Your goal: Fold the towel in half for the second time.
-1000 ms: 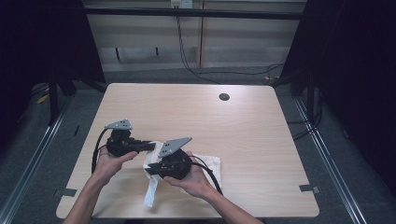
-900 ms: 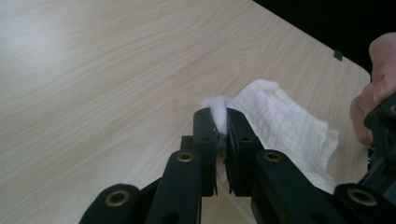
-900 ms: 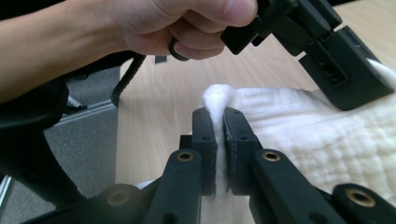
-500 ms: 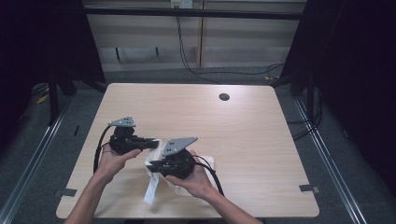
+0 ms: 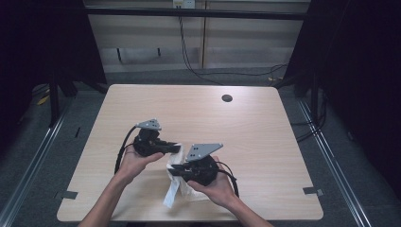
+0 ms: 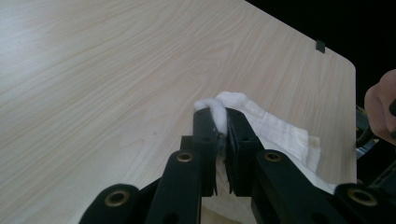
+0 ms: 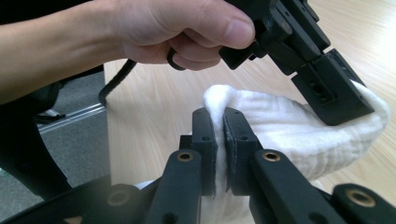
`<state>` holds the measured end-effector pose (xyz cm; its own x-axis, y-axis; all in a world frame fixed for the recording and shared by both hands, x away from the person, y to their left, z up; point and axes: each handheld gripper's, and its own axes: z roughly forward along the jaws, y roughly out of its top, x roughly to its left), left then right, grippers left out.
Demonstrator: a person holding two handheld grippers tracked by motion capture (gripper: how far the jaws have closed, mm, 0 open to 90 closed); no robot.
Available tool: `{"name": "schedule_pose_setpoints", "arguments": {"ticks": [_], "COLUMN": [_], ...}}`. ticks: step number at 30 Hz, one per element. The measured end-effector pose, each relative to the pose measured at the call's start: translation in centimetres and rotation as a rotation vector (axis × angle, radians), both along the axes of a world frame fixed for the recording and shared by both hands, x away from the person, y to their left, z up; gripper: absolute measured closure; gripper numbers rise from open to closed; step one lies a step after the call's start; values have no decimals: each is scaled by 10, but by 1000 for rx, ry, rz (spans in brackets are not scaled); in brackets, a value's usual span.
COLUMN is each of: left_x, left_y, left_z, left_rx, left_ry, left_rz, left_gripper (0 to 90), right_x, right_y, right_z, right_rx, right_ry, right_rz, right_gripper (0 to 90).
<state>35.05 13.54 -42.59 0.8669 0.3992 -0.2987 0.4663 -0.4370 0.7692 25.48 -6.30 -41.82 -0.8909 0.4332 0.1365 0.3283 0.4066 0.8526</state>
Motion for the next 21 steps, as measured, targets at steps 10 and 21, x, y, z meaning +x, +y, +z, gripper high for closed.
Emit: {"name": "schedule_pose_setpoints", "arguments": {"ticks": [10, 21], "left_x": [2, 5], "left_y": [-37, -61], "left_z": [-13, -30], "left_rx": [22, 47], "left_ry": [26, 62], "left_rz": [-41, -48], "left_gripper": [843, 840], "right_x": [-6, -10], "right_y": [-30, -51], "right_z": [-11, -29], "right_rx": [-17, -41], "right_ry": [21, 55], "right_rz": [-47, -76], "right_gripper": [844, 835]}}
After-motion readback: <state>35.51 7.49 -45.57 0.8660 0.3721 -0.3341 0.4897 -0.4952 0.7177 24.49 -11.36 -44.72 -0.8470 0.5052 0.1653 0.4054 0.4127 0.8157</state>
